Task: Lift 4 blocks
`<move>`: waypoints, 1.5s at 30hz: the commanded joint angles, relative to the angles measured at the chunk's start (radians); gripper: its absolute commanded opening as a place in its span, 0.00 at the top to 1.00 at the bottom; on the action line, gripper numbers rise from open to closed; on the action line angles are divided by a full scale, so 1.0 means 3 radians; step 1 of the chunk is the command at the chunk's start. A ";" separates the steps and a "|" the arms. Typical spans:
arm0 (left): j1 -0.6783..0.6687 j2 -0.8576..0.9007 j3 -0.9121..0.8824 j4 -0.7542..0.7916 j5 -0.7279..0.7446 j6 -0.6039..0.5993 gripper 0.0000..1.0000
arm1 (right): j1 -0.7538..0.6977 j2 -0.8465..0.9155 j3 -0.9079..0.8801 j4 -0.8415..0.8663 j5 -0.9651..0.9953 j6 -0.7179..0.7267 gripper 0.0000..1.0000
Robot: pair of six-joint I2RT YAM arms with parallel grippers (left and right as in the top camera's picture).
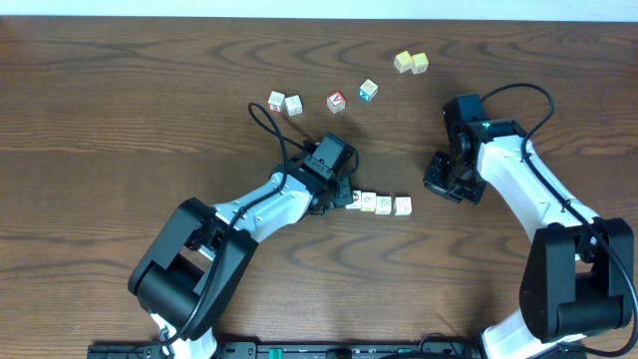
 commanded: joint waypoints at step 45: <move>-0.0326 -0.0058 0.0067 0.0465 -0.0298 0.0584 0.93 | 0.0070 -0.0067 -0.0017 0.0080 0.0025 -0.0034 0.90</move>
